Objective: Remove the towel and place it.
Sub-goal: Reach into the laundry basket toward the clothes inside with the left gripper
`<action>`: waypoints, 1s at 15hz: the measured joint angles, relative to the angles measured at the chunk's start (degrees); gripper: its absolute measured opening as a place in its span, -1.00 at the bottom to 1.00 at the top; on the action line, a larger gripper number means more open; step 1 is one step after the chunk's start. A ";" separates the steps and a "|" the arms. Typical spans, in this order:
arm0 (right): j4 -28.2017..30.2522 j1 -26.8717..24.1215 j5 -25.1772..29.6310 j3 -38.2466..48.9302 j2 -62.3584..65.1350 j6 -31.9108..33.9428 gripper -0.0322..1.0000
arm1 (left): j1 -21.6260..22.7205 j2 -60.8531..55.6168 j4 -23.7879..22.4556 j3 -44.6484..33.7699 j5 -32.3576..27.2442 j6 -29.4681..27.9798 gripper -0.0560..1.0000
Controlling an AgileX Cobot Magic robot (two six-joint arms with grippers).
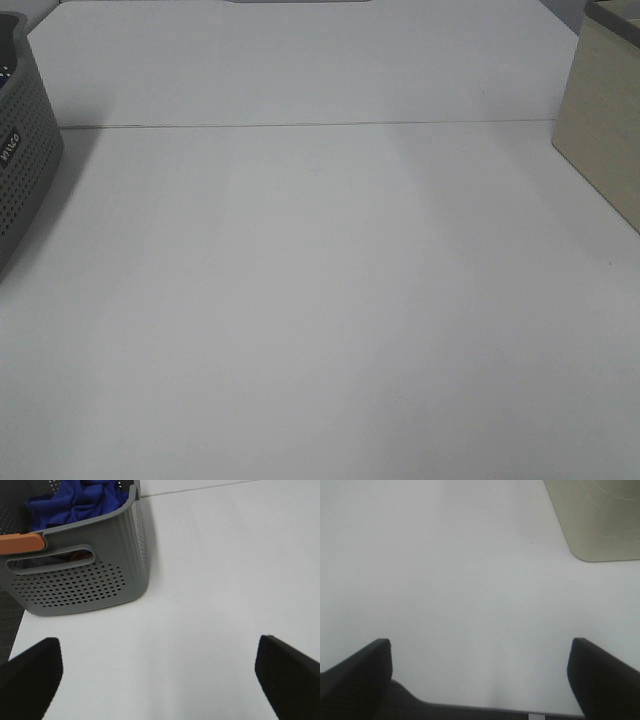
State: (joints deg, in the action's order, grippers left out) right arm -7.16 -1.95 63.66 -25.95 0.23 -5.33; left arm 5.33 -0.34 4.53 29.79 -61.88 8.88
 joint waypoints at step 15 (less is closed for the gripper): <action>-0.06 0.00 0.00 0.00 0.00 0.00 0.85 | 0.00 41.42 -2.18 28.07 -1.72 26.93 0.98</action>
State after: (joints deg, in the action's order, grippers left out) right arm -7.22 -1.95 63.66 -25.95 0.23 -5.33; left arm 5.33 41.08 2.35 57.87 -63.60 35.81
